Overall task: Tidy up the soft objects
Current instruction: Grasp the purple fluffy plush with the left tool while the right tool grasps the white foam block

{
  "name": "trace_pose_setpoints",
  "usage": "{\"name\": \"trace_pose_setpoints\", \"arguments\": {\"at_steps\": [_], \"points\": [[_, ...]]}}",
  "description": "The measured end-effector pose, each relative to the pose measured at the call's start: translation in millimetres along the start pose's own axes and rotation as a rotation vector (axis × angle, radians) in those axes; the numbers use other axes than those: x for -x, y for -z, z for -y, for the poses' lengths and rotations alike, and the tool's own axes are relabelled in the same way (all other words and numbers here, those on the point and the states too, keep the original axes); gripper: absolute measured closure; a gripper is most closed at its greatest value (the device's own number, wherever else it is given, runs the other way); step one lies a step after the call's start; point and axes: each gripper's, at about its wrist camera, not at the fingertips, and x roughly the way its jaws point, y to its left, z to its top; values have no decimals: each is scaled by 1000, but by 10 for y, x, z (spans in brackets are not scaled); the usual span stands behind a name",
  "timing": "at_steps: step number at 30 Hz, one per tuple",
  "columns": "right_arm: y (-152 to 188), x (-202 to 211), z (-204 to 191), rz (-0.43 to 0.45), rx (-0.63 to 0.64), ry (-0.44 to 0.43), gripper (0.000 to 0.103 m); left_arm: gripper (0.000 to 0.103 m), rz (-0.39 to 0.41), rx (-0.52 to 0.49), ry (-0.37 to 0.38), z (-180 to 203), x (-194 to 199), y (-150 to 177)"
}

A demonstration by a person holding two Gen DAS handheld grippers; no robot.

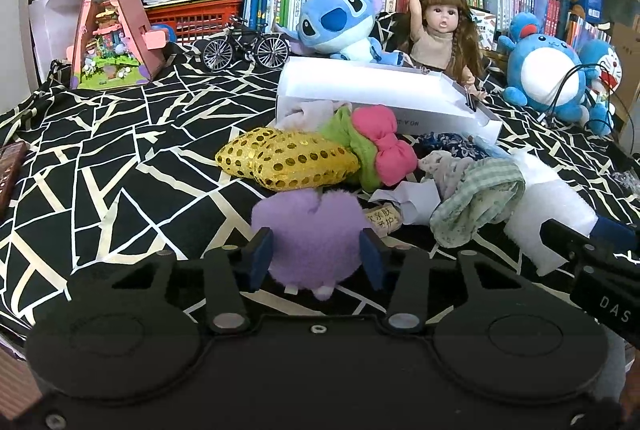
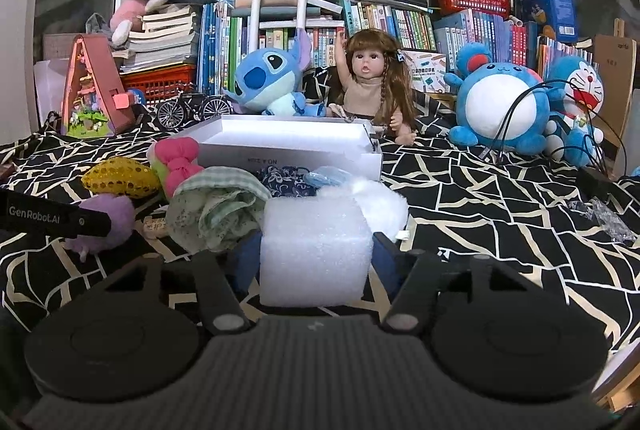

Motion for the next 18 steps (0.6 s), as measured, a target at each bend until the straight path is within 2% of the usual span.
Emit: {"name": "trace_pose_setpoints", "arguments": {"at_steps": [2, 4, 7, 12, 18], "points": [[-2, 3, -5, 0, -1, -3, 40, 53, 4, -3, 1, -1, 9, -2], [-1, 1, -9, -2, -1, -7, 40, 38, 17, -4, -6, -2, 14, 8], [-2, 1, -20, -2, 1, -9, 40, 27, 24, -7, -32, -3, 0, 15], [-6, -3, -24, -2, 4, -9, 40, 21, 13, -3, -29, -14, -72, 12], [-6, -5, -26, -2, 2, -8, 40, 19, -1, 1, -25, -22, -207, 11]]}}
